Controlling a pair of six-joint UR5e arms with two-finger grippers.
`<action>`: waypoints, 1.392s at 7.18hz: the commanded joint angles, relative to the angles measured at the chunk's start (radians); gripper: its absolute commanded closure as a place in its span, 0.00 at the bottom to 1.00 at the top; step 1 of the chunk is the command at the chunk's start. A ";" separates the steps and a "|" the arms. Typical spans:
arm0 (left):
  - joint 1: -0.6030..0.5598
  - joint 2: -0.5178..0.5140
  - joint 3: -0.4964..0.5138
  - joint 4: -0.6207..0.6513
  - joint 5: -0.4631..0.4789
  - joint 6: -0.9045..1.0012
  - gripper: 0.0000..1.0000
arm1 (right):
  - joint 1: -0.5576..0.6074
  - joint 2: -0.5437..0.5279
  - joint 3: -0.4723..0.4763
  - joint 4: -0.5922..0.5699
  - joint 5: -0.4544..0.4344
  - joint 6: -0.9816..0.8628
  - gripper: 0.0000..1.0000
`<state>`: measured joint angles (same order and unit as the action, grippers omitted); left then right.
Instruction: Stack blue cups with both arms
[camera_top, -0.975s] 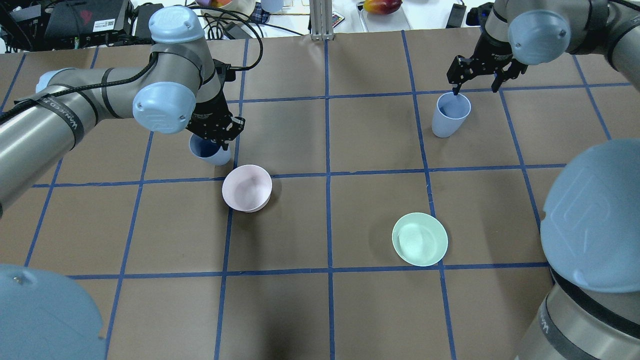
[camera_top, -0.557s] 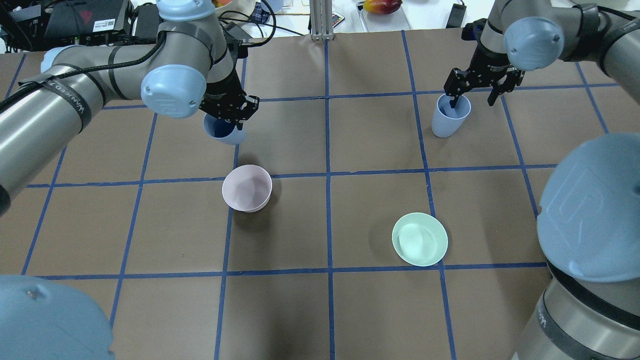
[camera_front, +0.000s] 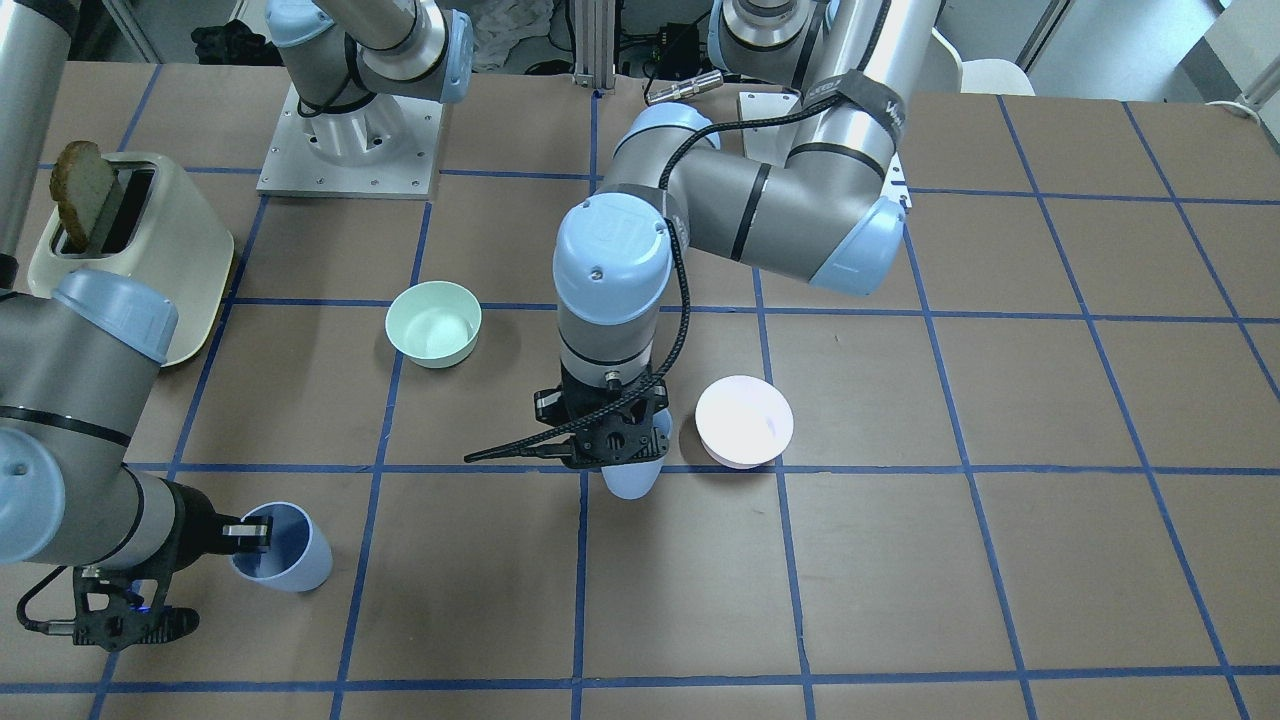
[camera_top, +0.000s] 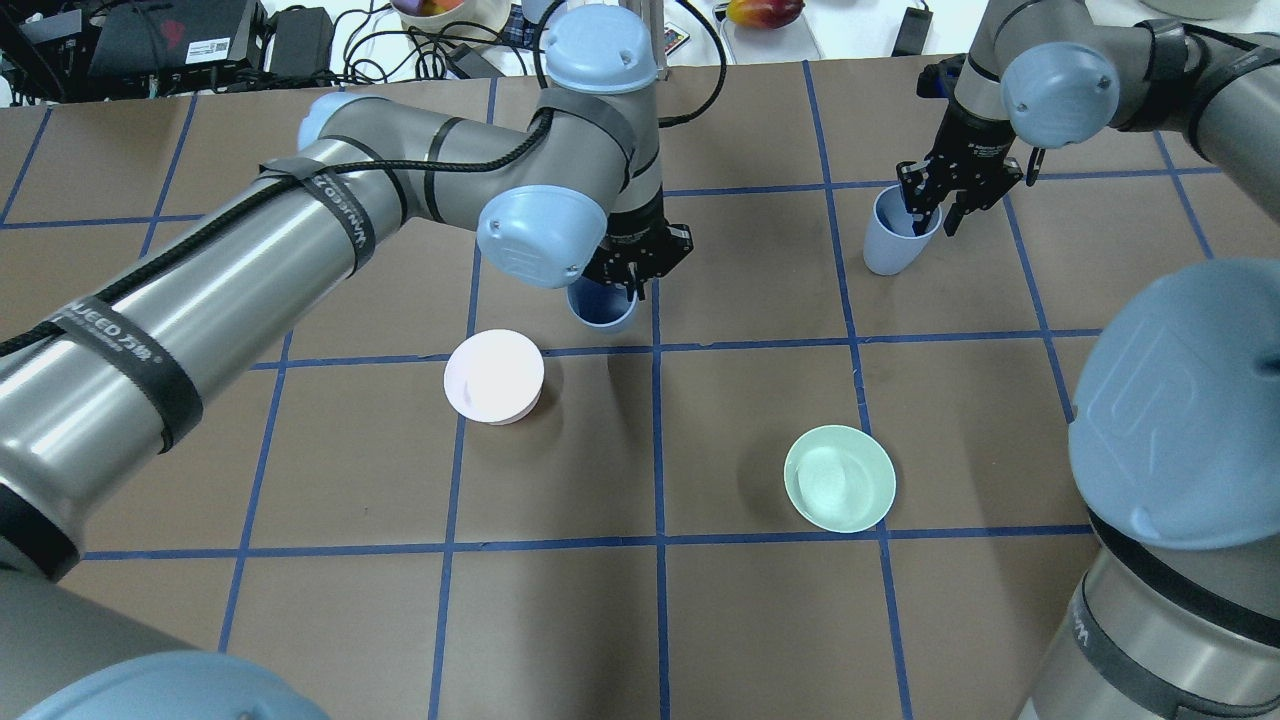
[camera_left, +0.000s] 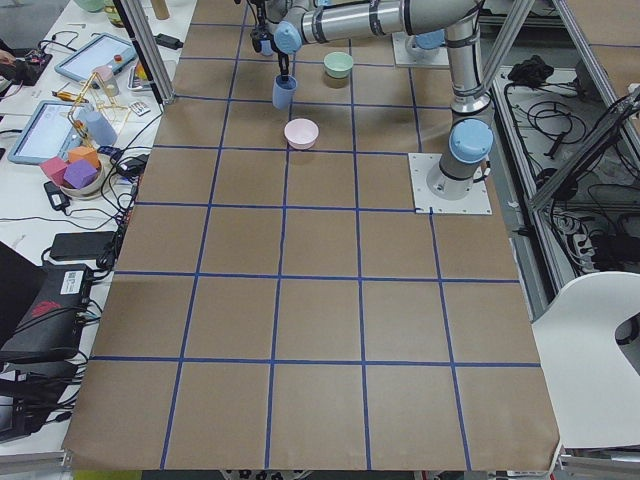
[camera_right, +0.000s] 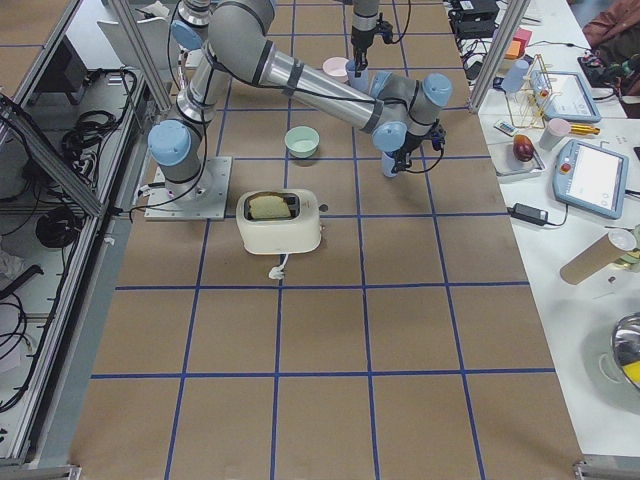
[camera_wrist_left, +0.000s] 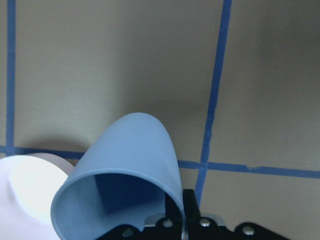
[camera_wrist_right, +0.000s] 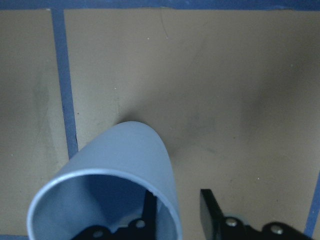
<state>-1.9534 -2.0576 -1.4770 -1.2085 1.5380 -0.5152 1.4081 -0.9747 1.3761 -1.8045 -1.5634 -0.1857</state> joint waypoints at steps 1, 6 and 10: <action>-0.056 -0.022 0.012 -0.008 -0.038 -0.031 1.00 | 0.000 -0.002 -0.011 0.025 -0.001 0.000 1.00; -0.047 -0.035 0.017 0.006 -0.033 -0.014 0.00 | 0.003 -0.031 -0.064 0.114 0.052 0.014 1.00; 0.056 0.120 0.084 -0.191 -0.033 0.141 0.00 | 0.101 -0.243 -0.083 0.330 0.082 0.018 1.00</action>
<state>-1.9183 -2.0003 -1.4109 -1.2970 1.5041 -0.4658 1.4589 -1.1381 1.2892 -1.5258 -1.4813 -0.1788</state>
